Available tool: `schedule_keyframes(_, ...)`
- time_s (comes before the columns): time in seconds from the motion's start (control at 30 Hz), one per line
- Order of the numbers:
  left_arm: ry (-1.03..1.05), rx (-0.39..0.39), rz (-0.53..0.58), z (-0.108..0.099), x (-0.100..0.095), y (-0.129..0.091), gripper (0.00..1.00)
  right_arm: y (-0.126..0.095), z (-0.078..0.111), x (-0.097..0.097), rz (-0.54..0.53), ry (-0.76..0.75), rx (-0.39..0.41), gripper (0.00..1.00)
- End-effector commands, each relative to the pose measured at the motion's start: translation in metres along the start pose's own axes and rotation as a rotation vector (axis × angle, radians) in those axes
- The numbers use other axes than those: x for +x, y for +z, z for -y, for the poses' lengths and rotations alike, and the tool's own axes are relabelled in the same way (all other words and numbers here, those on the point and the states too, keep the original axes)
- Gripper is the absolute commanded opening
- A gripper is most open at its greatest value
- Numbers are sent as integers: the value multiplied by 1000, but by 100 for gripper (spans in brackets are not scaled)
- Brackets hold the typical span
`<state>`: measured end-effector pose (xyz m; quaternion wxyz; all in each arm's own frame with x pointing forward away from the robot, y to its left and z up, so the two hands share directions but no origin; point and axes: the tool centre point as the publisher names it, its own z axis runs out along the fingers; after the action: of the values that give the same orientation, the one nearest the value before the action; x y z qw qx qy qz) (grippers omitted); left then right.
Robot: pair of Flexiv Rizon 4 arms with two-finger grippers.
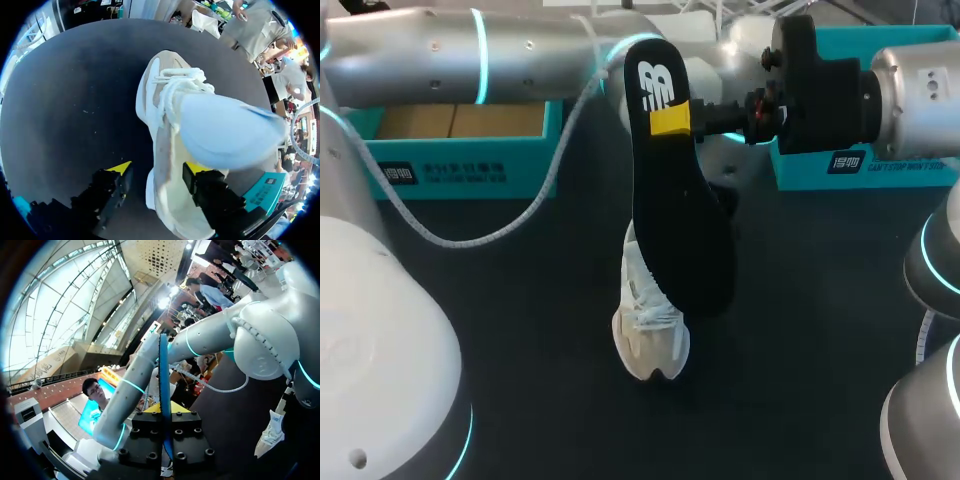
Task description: Take the shoe out of the shoebox, open the shoe tongue, remove and reinsert the insole, then place the shoe into the shoebox
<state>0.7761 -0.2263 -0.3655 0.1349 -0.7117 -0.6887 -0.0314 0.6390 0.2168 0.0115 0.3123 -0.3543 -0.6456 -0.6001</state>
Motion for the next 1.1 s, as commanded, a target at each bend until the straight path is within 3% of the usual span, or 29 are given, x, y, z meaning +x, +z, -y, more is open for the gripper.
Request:
schedule_keyframes(0.03,-3,-30,133,-2,36,-29,100,4,0,0,4,1,-1,0)
schedule_keyframes(0.4,29,-5,378,-36,54,-76,100,4,0,0,4,1,-1,0)
schedule_keyframes(0.53,76,-29,463,-40,69,-94,100,-11,-4,-10,40,74,-64,0)
schedule_keyframes(0.9,182,-95,694,-28,127,-134,100,-62,-61,-45,102,228,-114,0)
schedule_keyframes(1.1,247,-69,797,-30,146,-147,100,-84,-86,-72,120,321,-134,0)
